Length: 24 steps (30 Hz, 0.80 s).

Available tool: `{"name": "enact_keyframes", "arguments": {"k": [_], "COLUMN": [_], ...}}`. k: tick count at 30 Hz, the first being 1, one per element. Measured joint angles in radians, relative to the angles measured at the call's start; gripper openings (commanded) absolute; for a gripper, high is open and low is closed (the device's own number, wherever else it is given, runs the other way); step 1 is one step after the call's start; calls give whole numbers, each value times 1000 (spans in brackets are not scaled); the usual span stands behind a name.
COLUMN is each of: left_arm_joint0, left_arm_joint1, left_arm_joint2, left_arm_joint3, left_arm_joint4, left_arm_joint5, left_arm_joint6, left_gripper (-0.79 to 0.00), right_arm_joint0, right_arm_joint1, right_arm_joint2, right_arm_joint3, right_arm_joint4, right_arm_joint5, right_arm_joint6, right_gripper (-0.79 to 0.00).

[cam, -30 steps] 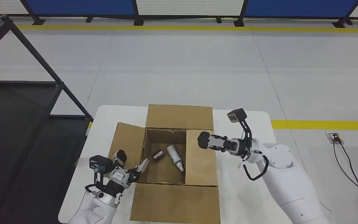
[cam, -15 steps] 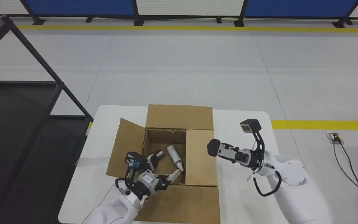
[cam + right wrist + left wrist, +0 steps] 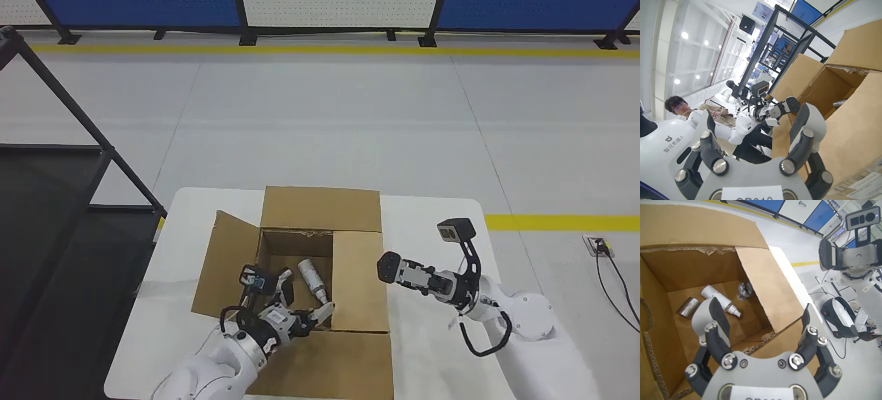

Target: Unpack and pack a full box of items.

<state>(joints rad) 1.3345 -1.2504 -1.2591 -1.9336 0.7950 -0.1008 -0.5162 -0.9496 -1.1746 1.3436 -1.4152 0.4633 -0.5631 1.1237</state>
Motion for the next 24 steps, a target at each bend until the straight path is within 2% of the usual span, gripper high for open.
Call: {"name": "enact_keyframes", "arguments": {"k": [9, 17, 24], "left_arm_joint0": [-186, -351, -444], "left_arm_joint1": [-20, -43, -63], "left_arm_joint2": [50, 121, 183], "left_arm_joint3": [158, 350, 484], "left_arm_joint4": [-307, -502, -596], "left_arm_joint5": [62, 87, 70], "left_arm_joint6": [-190, -276, -292], "left_gripper": [0, 0, 0], "right_arm_joint0": [-55, -86, -75], "right_arm_joint1": [21, 42, 58], "right_arm_joint2": [59, 118, 137], "right_arm_joint3": [-32, -58, -54], "right_arm_joint4": [62, 132, 190], "right_arm_joint5": [-25, 11, 47], "right_arm_joint6": [80, 144, 180], "right_gripper": [0, 0, 0]}}
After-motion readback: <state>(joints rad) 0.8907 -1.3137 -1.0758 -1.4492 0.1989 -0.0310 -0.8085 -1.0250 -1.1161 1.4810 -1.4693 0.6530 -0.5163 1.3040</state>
